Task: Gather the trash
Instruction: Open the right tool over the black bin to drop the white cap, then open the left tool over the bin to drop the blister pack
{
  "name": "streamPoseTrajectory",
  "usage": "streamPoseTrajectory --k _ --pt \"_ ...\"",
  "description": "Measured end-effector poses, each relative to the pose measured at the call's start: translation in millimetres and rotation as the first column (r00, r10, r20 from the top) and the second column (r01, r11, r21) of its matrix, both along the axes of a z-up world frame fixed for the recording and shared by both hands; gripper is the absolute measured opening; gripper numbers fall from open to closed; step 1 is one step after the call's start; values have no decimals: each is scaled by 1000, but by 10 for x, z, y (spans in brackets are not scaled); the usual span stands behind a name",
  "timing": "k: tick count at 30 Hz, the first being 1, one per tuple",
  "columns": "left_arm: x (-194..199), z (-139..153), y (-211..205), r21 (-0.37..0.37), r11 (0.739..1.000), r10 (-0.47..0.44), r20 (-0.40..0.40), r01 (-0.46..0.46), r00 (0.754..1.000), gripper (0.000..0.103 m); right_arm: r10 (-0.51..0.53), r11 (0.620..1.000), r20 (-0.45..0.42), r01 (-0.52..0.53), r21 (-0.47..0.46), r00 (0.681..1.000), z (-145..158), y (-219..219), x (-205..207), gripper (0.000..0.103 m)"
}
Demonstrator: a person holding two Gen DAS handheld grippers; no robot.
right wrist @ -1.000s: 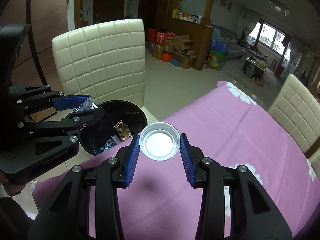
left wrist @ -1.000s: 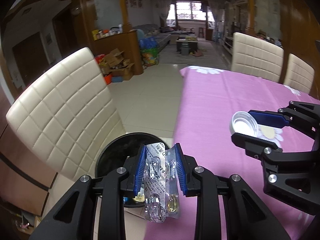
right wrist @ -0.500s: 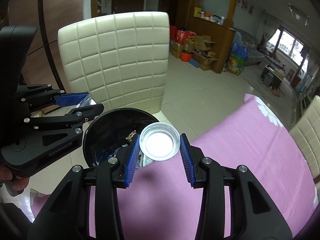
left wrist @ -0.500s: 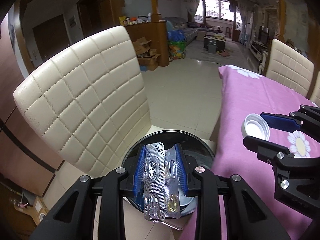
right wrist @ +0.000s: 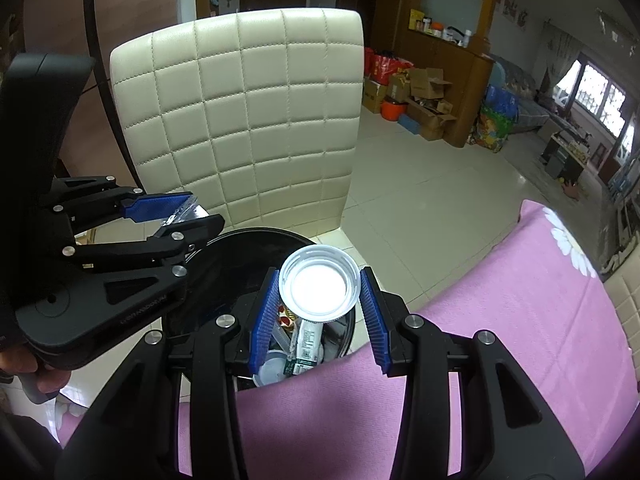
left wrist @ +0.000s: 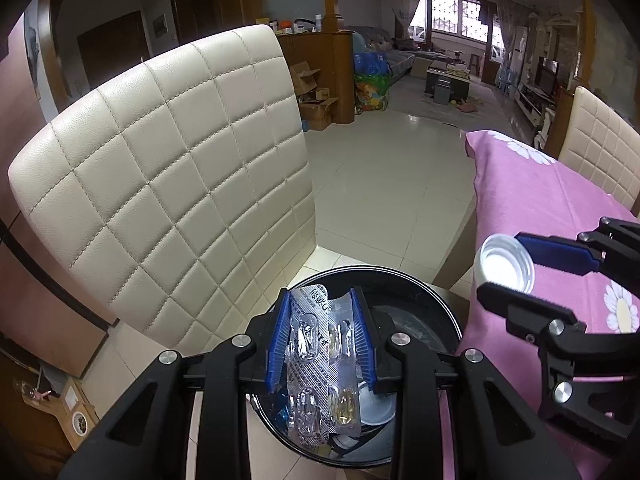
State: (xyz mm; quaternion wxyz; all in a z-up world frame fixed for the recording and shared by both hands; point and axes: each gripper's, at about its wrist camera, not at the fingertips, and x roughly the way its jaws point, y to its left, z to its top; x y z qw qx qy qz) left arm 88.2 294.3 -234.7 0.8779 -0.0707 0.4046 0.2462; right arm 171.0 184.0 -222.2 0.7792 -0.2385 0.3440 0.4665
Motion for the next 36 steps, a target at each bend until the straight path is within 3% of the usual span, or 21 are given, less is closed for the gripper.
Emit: streamPoseTrajectory --k 3,6,18,36 --pt "22 -11 53 3 1000 12 -2 -12 1000 30 35 999 -29 -35 -4 999 -42 45 -10 45" --pt "31 -28 91 0 1000 22 -7 -22 1000 30 70 997 -47 -71 -14 996 -82 69 -58 65" --pt "51 -47 14 -2 1000 0 -16 0 1000 31 -2 1000 -31 1 -21 1000 -107 -97 41 65" --pt "81 -22 -88 -21 999 -25 -17 24 1000 36 -21 1000 -15 21 -20 1000 -63 -202 26 65"
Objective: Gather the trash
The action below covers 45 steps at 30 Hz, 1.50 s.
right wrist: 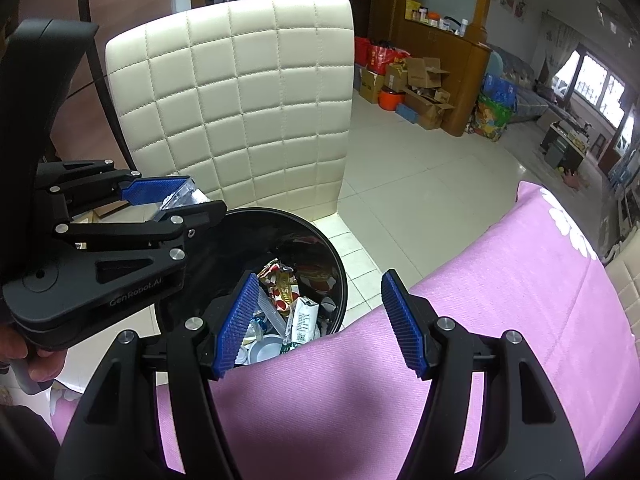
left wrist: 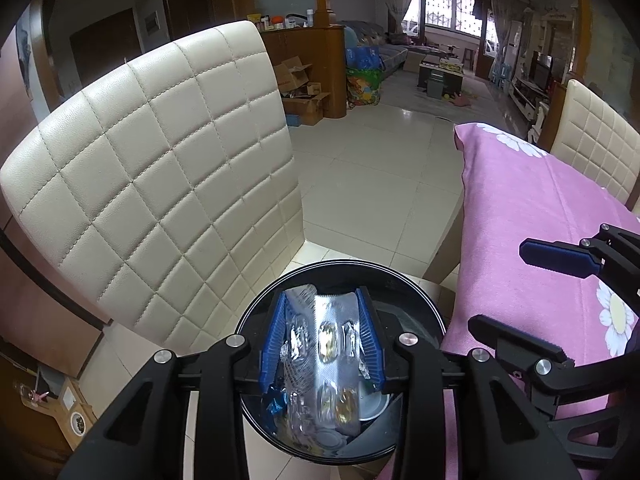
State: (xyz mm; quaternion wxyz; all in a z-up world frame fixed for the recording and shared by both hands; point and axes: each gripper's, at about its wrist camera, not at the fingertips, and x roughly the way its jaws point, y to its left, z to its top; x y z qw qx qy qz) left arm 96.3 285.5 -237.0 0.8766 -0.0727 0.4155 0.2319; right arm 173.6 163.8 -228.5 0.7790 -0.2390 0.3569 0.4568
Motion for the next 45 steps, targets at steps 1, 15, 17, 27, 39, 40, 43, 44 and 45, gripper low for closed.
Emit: streamPoseTrajectory --k 1,15,17,27,39,40,43,44,45 --pt "1 0 -6 3 1000 2 -1 -2 1000 39 -2 1000 0 2 0 1000 -1 5 8 65" --pt "-56 85 -28 0 1000 15 31 -15 999 74 -37 999 8 37 1 999 1 -60 39 65" --pt "-66 85 -32 0 1000 15 29 -15 999 75 -41 999 11 41 2 999 24 -70 38 65" --pt "-134 118 -56 2 1000 16 36 -16 999 75 -48 999 21 48 4 999 73 -124 6 66" --pt "-255 248 -142 14 1000 10 52 -11 999 75 -51 999 50 50 16 997 204 -202 -105 70" --pt "-262 256 -154 14 1000 8 54 -9 999 75 -53 999 53 52 17 997 216 -212 -114 70" --pt "-291 287 -198 18 1000 -2 55 1 998 75 -60 998 58 59 19 997 249 -257 -134 70" --pt "-299 295 -209 20 1000 -5 56 4 998 75 -62 998 60 61 20 996 263 -278 -139 70" --pt "-311 303 -228 21 1000 -10 56 8 998 75 -67 998 62 66 21 996 280 -297 -147 71"
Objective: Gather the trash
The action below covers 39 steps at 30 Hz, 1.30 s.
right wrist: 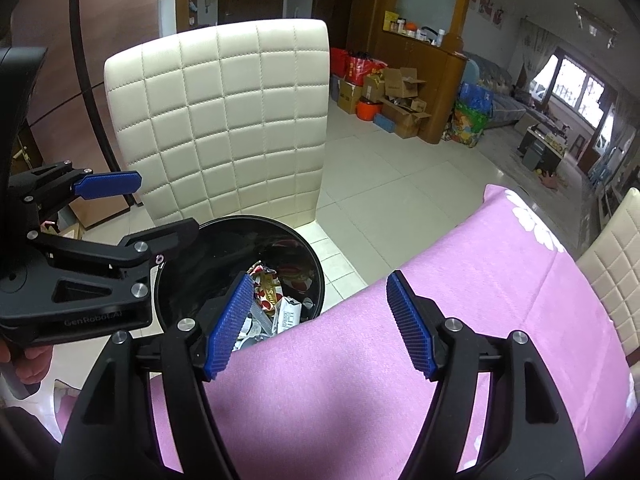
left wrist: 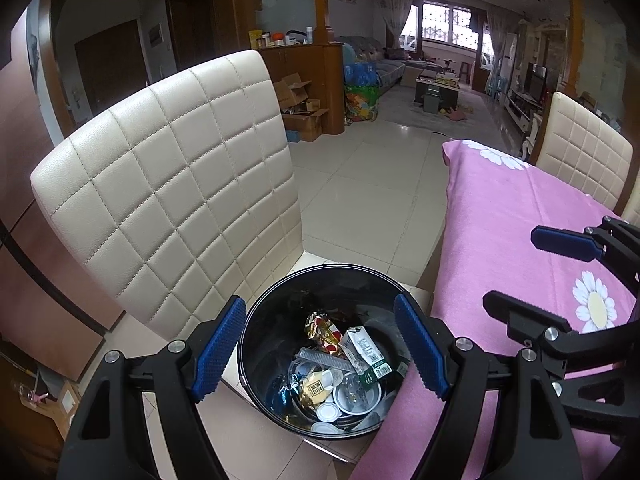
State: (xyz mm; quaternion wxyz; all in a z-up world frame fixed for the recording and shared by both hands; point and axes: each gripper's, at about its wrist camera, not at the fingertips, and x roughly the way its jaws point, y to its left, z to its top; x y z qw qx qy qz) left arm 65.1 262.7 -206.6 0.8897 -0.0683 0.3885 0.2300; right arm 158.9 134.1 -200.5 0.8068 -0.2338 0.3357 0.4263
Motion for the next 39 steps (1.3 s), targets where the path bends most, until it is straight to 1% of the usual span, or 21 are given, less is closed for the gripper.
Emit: streamPoseTrajectory --k 13,16,19,24,29,34,37,39 --pt "-123 198 -303 19 998 -63 27 63 998 75 -65 998 34 64 8 997 165 -295 -144 73" --pt "-128 262 -407 25 996 -85 36 84 996 75 -97 995 46 96 16 994 214 -413 -172 73" --pt "-128 337 -521 30 994 -108 46 106 993 75 -143 990 57 142 23 988 289 -562 -194 76" --pt "-141 494 -771 3 986 -169 74 169 983 75 -223 975 87 220 39 971 470 -883 -283 81" --pt "-173 608 -1023 -14 975 -221 82 223 972 75 -300 954 102 296 49 949 623 -1216 -387 85" --pt "-270 722 -1232 5 971 -240 84 240 967 75 -360 933 113 356 49 926 722 -1476 -518 87" --pt "-344 799 -1329 -1 971 -239 86 240 967 75 -401 916 123 399 39 908 795 -1612 -608 91" --pt "-417 877 -1407 -6 969 -244 98 246 965 75 -424 905 127 422 48 897 872 -1716 -689 93"
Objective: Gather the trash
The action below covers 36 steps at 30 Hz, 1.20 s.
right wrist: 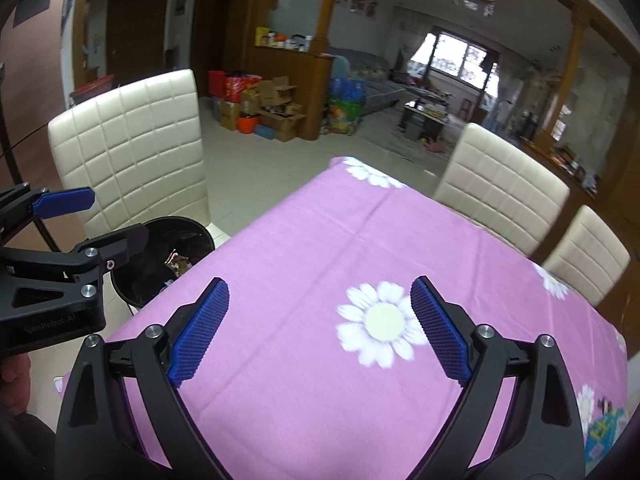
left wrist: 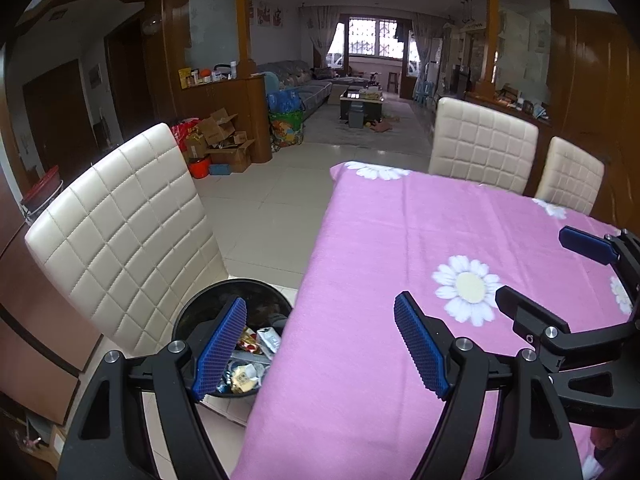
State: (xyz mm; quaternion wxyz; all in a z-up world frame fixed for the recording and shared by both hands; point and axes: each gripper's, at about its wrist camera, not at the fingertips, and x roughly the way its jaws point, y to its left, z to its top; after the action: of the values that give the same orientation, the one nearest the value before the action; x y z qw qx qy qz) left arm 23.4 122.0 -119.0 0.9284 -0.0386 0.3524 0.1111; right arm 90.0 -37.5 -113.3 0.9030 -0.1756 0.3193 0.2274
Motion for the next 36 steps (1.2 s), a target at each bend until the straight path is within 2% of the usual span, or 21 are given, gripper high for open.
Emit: streamPoseTrajectory --k 4,10,14,25,31,36 --pt "-119 156 -167 30 999 -22 20 21 1000 75 -46 999 9 46 4 999 122 -137 -113 94" --pt "-250 340 -284 34 999 -32 58 30 998 75 -121 991 -47 124 54 992 260 -339 -186 95" --pt "-324 400 -310 26 1000 -6 65 5 998 81 -159 983 -65 164 86 985 337 -467 -246 96" --pt "-473 574 -462 29 999 -15 97 13 995 81 -218 969 -44 221 111 975 479 -671 -465 99" --pt "-498 592 -498 35 999 -12 91 8 996 81 -243 963 -64 249 104 968 454 -731 -502 99" --pt "-508 603 -502 32 999 -12 85 9 996 81 -246 963 -48 250 100 968 478 -747 -537 99"
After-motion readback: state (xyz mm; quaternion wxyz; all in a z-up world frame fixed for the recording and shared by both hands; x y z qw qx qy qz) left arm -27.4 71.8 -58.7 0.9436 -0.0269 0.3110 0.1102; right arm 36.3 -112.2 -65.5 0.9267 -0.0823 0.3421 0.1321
